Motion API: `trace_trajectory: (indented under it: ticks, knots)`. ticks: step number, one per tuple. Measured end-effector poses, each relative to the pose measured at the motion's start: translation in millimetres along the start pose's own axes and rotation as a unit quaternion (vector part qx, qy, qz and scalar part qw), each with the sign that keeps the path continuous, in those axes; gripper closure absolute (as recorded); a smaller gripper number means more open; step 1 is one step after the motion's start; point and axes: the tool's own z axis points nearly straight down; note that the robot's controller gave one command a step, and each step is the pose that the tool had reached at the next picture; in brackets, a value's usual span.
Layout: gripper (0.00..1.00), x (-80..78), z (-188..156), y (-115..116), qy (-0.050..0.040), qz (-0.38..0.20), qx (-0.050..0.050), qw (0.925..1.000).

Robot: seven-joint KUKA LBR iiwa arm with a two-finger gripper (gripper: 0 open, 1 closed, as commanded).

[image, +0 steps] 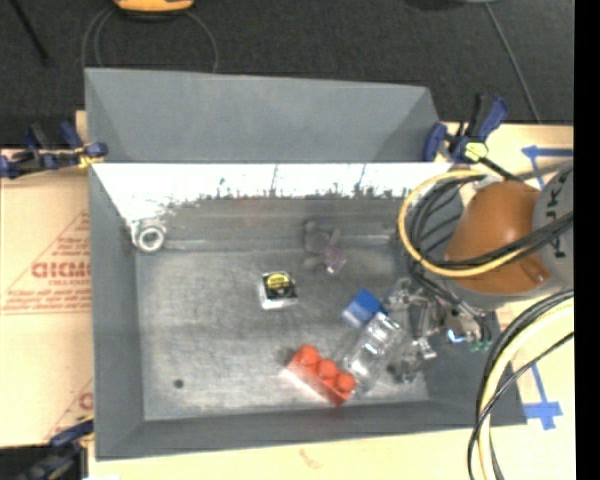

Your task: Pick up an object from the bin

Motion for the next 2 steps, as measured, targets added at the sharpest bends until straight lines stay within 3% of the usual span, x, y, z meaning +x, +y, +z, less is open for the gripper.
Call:
trace_trajectory:
  ticks: [1,2]
  knots:
    - [0.0,-37.0,1,30,0.0042,-0.06,0.0,0.9982]
    - [0.0,-51.7,1,47,0.0035,-0.089,0.0,0.996]
